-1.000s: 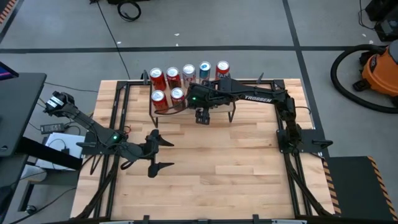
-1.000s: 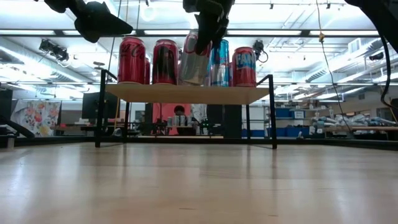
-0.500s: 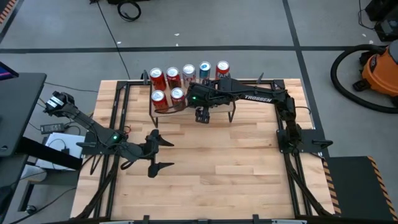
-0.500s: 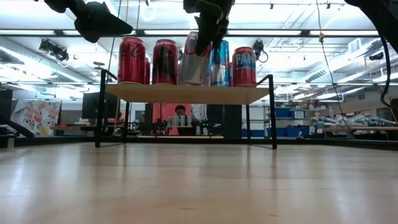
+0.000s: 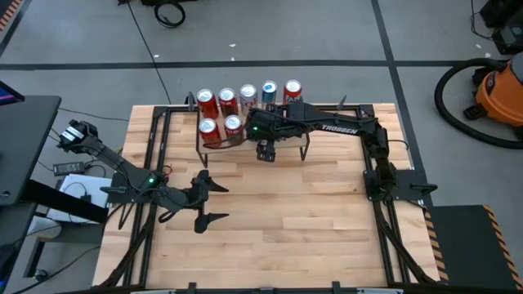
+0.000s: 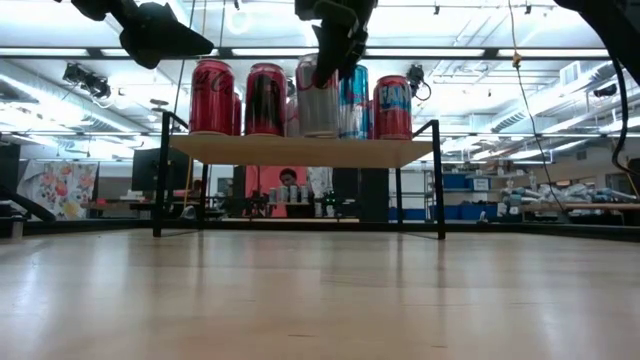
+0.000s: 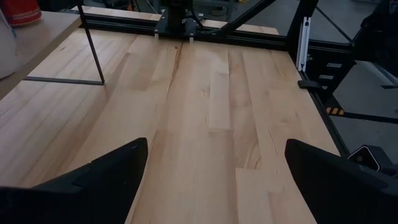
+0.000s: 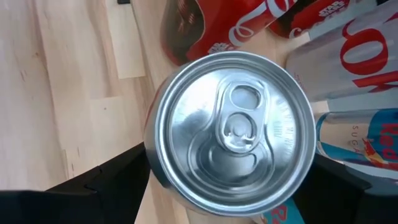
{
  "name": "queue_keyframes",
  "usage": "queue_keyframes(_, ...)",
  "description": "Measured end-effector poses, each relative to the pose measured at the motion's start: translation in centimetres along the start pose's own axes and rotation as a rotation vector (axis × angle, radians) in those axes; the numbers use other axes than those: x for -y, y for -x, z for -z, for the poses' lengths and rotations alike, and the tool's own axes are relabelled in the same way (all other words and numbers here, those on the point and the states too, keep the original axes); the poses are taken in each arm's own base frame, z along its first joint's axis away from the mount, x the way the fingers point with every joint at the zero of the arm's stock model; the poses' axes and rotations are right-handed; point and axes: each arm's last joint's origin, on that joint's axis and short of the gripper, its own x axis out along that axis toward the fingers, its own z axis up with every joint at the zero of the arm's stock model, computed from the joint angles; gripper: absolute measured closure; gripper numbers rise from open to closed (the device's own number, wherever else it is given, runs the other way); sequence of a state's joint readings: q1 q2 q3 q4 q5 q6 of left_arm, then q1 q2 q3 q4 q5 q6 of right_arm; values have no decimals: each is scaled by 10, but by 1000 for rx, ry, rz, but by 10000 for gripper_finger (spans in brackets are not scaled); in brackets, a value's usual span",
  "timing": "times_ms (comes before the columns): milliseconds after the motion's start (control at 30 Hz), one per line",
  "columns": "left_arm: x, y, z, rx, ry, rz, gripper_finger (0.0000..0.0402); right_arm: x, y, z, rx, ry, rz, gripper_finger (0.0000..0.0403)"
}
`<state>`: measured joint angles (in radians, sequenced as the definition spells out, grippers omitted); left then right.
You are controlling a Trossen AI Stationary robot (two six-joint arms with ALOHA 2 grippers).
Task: Place canned beverage on shelf
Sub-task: Put the silver soda can on the shelf aligned with the other silver soda can
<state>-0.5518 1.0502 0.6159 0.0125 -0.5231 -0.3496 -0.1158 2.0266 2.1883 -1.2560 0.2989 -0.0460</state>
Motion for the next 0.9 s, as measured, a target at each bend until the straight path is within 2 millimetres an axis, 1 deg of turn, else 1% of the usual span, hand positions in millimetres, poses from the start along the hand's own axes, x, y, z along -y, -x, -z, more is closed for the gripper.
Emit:
queue_keyframes(367,0,0,0,0,6,0,10,-1,0,0,-1,1,2,51)
queue_keyframes(767,0,0,0,0,9,0,10,-2,1,-1,4,11,69,51)
queue_keyframes(900,0,0,-1,6,12,3,10,-3,1,-1,7,9,43,51)
